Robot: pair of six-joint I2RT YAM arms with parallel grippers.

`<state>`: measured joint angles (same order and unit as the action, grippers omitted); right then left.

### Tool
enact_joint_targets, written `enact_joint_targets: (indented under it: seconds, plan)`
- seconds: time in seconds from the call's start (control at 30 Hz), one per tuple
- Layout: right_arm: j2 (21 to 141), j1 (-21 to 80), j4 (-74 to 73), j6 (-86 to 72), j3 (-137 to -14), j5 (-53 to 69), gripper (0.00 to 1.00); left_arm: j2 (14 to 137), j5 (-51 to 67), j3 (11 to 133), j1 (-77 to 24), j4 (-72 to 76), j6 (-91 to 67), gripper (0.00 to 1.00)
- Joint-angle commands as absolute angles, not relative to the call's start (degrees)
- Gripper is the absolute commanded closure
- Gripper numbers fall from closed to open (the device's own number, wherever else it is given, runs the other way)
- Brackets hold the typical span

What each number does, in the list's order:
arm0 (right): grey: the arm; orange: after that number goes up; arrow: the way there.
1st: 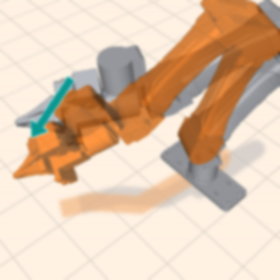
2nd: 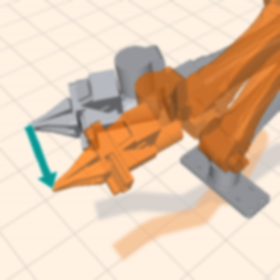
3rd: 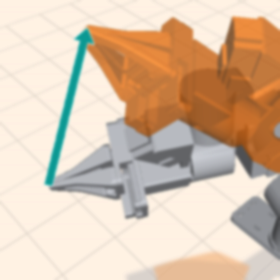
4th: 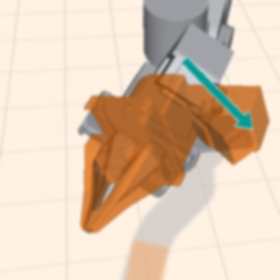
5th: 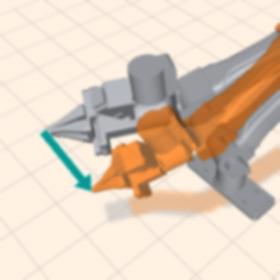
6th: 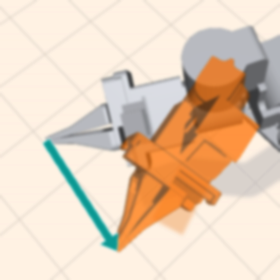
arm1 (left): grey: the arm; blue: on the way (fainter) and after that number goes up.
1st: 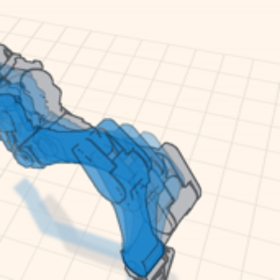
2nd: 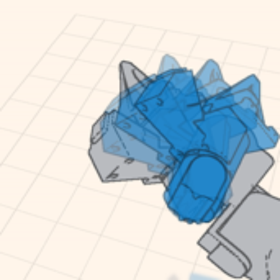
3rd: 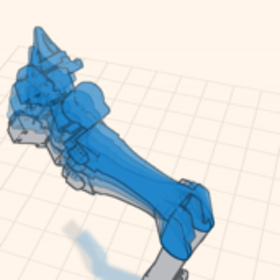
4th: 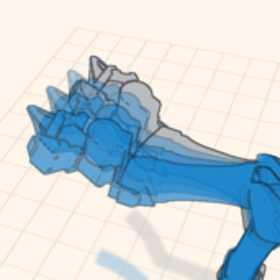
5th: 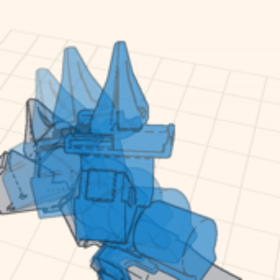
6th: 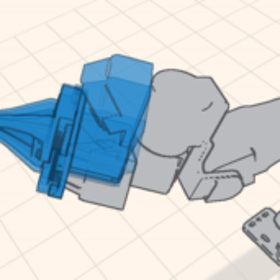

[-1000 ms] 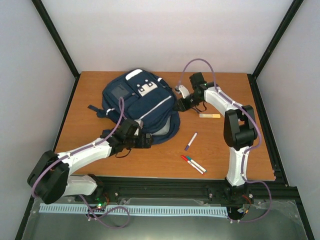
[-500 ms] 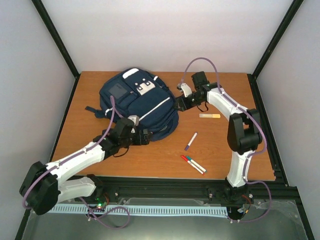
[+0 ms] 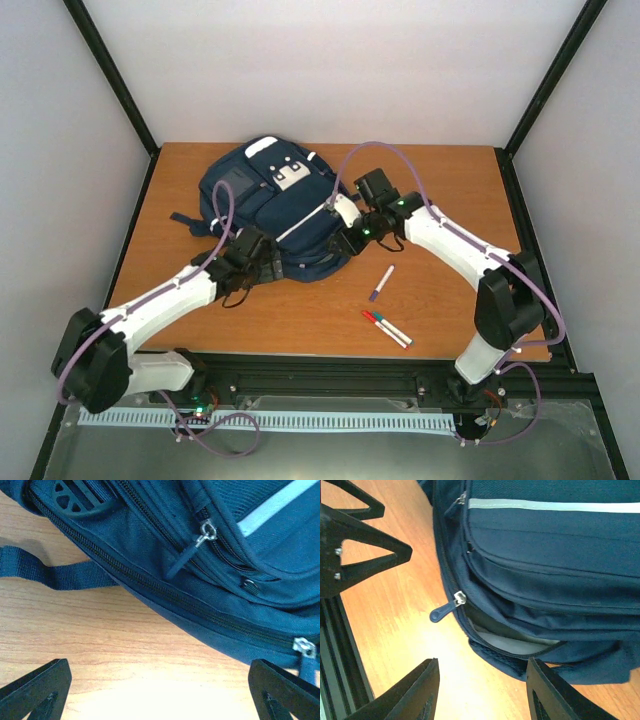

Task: Pack the student bag
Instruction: Zip the student bag at the center of the board.

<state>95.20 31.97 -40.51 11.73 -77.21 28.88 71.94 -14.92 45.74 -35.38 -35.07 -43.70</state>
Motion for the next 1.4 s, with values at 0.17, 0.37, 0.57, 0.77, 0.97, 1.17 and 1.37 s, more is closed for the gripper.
enact_joint_targets:
  seconds: [0.17,0.37,0.57,0.77,0.97,1.17,1.37]
  plan:
    - [99.9,40.9,-42.0,11.3,-81.7,25.7,0.53,61.9,-8.7,40.2,-34.1,-25.0,-55.2,0.0]
    - [106.3,45.9,-44.1,9.4,-86.8,22.3,0.53,59.7,-5.5,35.9,-32.7,-18.7,-63.7,0.07]
    - [110.2,49.3,-44.5,7.7,-89.4,15.0,0.5,59.1,-6.9,32.3,-32.1,-16.6,-69.1,0.14]
    - [111.5,50.9,-44.5,7.8,-89.8,6.9,0.45,59.1,-6.6,31.4,-31.9,-16.2,-69.5,0.14]
    - [112.7,51.0,-44.6,8.3,-88.8,5.4,0.46,58.5,-6.8,30.5,-31.9,-16.4,-69.6,0.14]
    - [113.7,51.0,-44.6,8.1,-88.3,8.4,0.48,58.5,-6.3,29.6,-31.9,-16.3,-69.6,0.14]
    - [112.1,50.9,-44.2,8.3,-86.5,8.1,0.6,57.9,-6.5,28.6,-31.9,-16.3,-69.8,0.14]
